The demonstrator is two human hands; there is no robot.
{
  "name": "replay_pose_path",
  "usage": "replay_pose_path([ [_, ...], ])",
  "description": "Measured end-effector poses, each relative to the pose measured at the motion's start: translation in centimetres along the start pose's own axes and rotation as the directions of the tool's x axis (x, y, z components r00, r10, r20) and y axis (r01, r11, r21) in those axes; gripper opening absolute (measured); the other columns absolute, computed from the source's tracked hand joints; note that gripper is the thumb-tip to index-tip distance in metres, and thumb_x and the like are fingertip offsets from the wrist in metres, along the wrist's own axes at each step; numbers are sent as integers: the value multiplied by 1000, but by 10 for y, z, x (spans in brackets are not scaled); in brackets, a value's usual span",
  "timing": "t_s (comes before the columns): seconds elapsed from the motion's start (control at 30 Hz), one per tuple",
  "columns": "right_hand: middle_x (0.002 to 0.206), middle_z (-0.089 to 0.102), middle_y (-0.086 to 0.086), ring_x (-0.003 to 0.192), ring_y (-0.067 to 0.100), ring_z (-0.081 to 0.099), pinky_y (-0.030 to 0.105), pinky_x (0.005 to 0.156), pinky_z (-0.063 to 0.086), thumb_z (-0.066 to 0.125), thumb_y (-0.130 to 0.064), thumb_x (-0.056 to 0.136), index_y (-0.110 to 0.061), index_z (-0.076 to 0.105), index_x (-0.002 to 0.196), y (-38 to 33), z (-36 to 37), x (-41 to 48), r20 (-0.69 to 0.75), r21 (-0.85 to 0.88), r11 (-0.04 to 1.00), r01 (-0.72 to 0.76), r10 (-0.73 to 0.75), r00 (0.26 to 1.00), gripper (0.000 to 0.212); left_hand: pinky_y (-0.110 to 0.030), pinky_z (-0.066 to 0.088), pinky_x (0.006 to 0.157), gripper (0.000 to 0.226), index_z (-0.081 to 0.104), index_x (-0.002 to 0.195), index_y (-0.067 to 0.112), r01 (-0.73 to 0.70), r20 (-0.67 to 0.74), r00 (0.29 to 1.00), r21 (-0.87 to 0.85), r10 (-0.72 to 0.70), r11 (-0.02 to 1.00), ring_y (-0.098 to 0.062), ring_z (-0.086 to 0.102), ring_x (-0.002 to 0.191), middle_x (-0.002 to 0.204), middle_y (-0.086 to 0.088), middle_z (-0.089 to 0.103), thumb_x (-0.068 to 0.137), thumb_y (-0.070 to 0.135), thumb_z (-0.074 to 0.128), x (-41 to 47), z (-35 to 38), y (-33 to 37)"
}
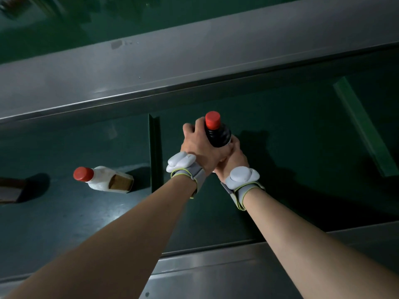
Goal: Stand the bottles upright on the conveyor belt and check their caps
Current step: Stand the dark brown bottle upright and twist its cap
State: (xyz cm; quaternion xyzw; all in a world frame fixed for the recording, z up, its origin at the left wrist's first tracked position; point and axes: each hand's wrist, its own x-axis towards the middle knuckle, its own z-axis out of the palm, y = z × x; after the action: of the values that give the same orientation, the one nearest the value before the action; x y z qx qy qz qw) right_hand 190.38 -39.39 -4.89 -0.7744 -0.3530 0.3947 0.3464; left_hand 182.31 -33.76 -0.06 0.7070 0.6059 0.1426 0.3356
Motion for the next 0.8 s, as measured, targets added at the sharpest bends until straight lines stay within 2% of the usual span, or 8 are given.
replay_pose_path([
  [0.1, 111, 62, -1, 91, 18, 60, 9, 63, 45, 72, -12, 75, -26, 37, 138, 0, 3, -3, -52, 74, 997, -36, 40, 998, 73, -24, 40, 71, 76, 45, 126, 30, -20, 2, 1000, -19, 20, 1000, -16, 46, 79, 110, 2, 38, 64, 54, 80, -3, 4, -1],
  [0.13, 111, 63, -1, 91, 18, 60, 9, 63, 45, 72, -11, 76, -27, 37, 137, 4, 4, -1, -61, 107, 994, -32, 38, 997, 72, -23, 40, 71, 76, 45, 127, 31, -24, 3, 1000, -28, 24, 999, -16, 46, 80, 111, 2, 38, 64, 54, 80, -3, 6, -2],
  [0.23, 115, 64, 0, 96, 21, 63, 25, 75, 48, 74, -15, 74, -29, 37, 136, 4, 3, -3, -75, 93, 996, -11, 19, 997, 74, -23, 41, 72, 74, 47, 127, 34, -49, 6, 999, -27, 50, 998, -14, 46, 83, 114, 2, 41, 64, 55, 79, -4, 8, -3],
  [0.37, 123, 61, -8, 100, 21, 64, 36, 79, 54, 76, -27, 69, -41, 26, 139, -1, -5, -6, -79, -21, 998, 53, -55, 995, 87, -24, 40, 71, 59, 53, 117, 36, -109, -11, 994, -37, 109, 993, -12, 50, 84, 111, 6, 52, 67, 59, 75, -5, 7, -5],
  [0.47, 117, 63, -12, 97, 19, 65, 33, 78, 53, 78, -36, 65, -46, 27, 134, -3, -14, -7, -31, -90, 992, 83, -87, 996, 87, -24, 41, 72, 52, 54, 112, 37, -120, 6, 993, -52, 121, 991, -15, 57, 87, 101, 9, 60, 69, 58, 74, -5, 6, -10],
  [0.6, 106, 65, -13, 92, 23, 65, 30, 75, 51, 77, -39, 65, -48, 32, 125, -4, -18, -10, 52, -145, 987, 76, -69, 996, 76, -20, 41, 86, 59, 55, 127, 41, -119, 37, 992, -98, 123, 988, -15, 59, 105, 117, 8, 63, 73, 53, 76, -11, 11, -24],
  [0.8, 104, 65, -11, 90, 25, 66, 36, 76, 54, 76, -36, 67, -48, 29, 125, -5, -20, -7, 65, -142, 988, 59, -50, 997, 75, -18, 40, 86, 64, 55, 130, 39, -98, 52, 993, -160, 108, 982, -13, 58, 106, 117, 7, 62, 72, 53, 79, -10, 13, -23],
])
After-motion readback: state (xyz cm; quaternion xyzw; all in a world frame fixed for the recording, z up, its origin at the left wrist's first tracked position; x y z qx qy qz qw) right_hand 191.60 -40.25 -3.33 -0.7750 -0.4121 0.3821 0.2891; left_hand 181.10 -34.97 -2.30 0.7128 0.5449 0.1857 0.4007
